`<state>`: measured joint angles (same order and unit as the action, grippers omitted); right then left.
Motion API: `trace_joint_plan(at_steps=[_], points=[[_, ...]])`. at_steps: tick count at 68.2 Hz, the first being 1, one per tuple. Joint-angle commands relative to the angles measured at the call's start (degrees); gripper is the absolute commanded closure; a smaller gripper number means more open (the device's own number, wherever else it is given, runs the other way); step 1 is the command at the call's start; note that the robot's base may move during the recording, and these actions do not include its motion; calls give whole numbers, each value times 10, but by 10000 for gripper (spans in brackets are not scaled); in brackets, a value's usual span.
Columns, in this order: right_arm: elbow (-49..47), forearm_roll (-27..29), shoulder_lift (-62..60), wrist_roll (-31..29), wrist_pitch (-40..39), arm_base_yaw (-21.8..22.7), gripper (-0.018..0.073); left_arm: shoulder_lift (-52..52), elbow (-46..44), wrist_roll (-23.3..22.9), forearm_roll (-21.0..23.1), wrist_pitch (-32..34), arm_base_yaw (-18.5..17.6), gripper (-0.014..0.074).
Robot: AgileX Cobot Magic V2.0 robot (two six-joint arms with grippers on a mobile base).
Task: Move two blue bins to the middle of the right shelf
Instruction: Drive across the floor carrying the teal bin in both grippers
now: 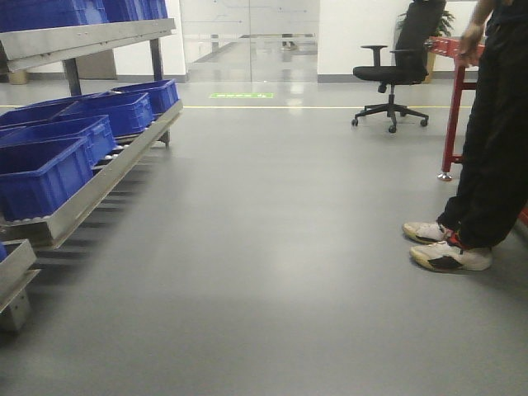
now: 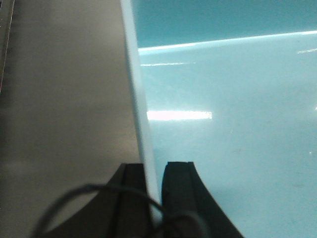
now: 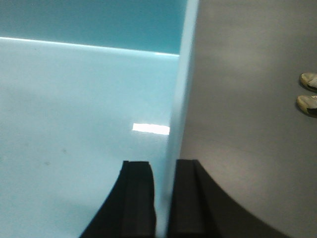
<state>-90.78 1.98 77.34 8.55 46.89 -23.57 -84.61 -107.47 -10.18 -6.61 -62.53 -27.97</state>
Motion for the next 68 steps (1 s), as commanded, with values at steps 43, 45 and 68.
trace_joint_plan(at_steps=[43, 45, 68], points=[[-7, 17, -7, -9, -28, -1, 712, 6, -6, 5, 18, 36, -4, 707], [-7, 17, -7, -9, -28, -1, 712, 6, -6, 5, 18, 36, -4, 707], [-7, 17, -7, -9, -28, -1, 712, 6, -6, 5, 16, 36, -4, 707]])
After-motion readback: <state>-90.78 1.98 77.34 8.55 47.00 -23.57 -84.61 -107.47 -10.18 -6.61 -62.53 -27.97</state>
